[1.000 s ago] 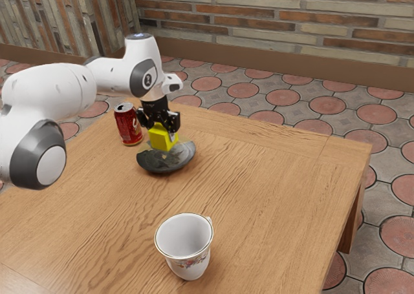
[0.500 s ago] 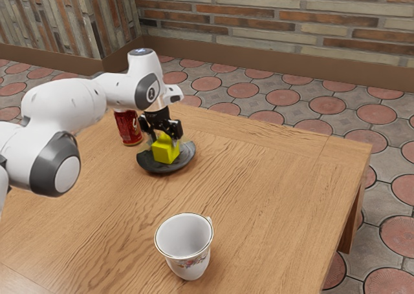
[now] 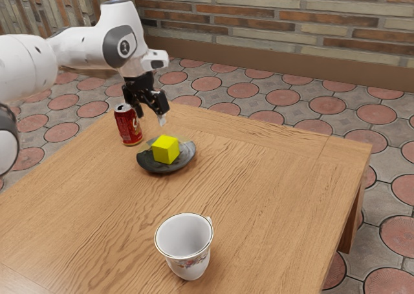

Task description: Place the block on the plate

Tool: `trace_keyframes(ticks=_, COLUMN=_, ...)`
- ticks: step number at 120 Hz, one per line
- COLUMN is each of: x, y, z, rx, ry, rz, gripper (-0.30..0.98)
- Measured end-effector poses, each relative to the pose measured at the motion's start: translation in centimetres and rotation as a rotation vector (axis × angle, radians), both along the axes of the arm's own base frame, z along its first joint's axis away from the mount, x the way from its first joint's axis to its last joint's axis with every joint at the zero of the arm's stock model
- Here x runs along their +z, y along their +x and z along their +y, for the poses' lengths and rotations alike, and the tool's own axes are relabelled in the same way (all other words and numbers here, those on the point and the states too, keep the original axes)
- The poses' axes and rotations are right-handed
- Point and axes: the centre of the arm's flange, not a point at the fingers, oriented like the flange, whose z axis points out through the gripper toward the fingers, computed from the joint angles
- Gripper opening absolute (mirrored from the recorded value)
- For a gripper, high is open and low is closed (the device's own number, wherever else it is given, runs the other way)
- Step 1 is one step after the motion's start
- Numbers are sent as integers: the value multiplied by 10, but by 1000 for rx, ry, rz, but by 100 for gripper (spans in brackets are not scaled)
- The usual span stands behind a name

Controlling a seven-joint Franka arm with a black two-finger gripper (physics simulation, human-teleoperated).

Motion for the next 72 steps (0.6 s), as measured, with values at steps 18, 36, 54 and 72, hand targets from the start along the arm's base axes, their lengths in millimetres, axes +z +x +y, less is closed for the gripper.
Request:
trace_keyframes(ticks=18, x=49, y=-24, z=-16, rx=-166, ry=21, rz=-2, gripper=68)
trace_keyframes(ticks=36, x=69, y=-40, z=-21, rx=-277, ry=22, rz=9, gripper=68)
trace_keyframes(ticks=54, x=73, y=-45, z=-26, rx=-363, ry=21, rz=20, gripper=68)
trace_keyframes(ticks=72, x=72, y=-46, z=-25, rx=-420, ry=19, rz=28, gripper=69)
